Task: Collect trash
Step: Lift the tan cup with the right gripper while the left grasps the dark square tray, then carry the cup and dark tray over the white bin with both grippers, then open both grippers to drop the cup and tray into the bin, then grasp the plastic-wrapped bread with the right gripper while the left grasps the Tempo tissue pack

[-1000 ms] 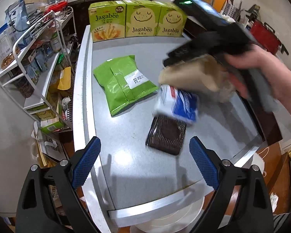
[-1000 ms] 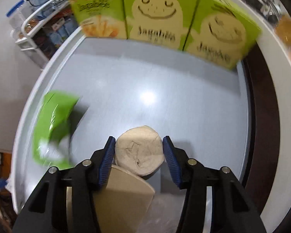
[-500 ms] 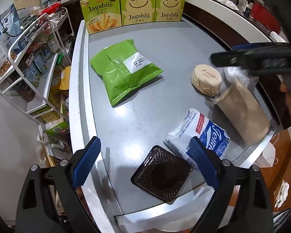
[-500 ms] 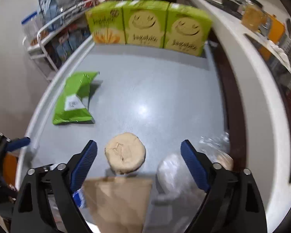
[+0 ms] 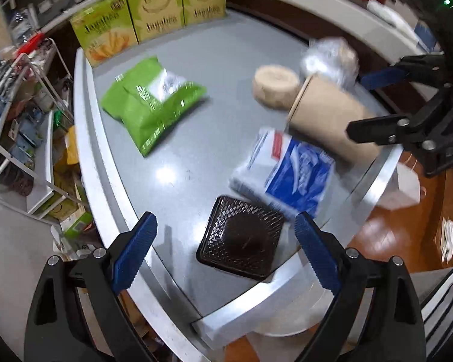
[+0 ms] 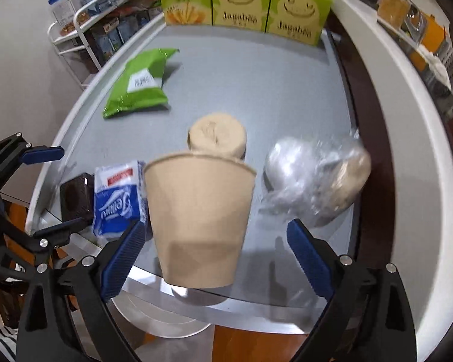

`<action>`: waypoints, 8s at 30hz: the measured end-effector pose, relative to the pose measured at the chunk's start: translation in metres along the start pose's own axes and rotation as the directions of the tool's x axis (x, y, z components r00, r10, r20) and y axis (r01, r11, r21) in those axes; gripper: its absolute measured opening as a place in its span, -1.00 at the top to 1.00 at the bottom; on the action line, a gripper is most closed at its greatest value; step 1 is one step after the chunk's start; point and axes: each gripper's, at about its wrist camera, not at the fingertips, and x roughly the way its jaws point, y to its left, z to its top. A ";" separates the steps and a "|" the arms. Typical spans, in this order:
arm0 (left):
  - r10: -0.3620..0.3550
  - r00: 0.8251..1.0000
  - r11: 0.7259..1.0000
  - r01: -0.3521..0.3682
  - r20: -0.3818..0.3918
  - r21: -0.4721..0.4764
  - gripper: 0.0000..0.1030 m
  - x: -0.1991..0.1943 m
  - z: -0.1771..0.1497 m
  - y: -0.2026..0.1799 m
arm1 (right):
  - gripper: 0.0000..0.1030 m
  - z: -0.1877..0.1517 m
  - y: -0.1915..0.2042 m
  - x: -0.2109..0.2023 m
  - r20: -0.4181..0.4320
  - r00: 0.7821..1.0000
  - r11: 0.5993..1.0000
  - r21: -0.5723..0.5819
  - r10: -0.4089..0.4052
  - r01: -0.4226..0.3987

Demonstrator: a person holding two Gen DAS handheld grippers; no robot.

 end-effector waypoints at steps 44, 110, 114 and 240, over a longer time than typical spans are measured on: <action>-0.013 1.000 1.000 0.013 -0.006 -0.021 -0.09 0.005 -0.007 0.006 | -0.36 0.011 0.025 0.020 -0.038 0.993 0.970 -0.219 -0.113 0.102; -0.122 0.988 0.987 0.110 -0.097 -0.118 -0.09 -0.030 -0.113 -0.077 | -0.34 -0.137 0.061 -0.010 -0.178 0.963 0.976 -0.043 0.203 -0.214; -0.120 0.985 0.985 0.102 -0.123 -0.143 -0.09 -0.014 -0.118 -0.074 | -0.34 -0.144 0.064 0.014 -0.203 0.960 0.980 -0.003 0.195 -0.200; 0.064 0.998 0.944 -0.060 0.000 -0.325 -0.69 0.007 0.015 -0.016 | -0.91 0.056 -0.028 0.021 -0.044 0.981 0.969 0.159 -0.187 0.192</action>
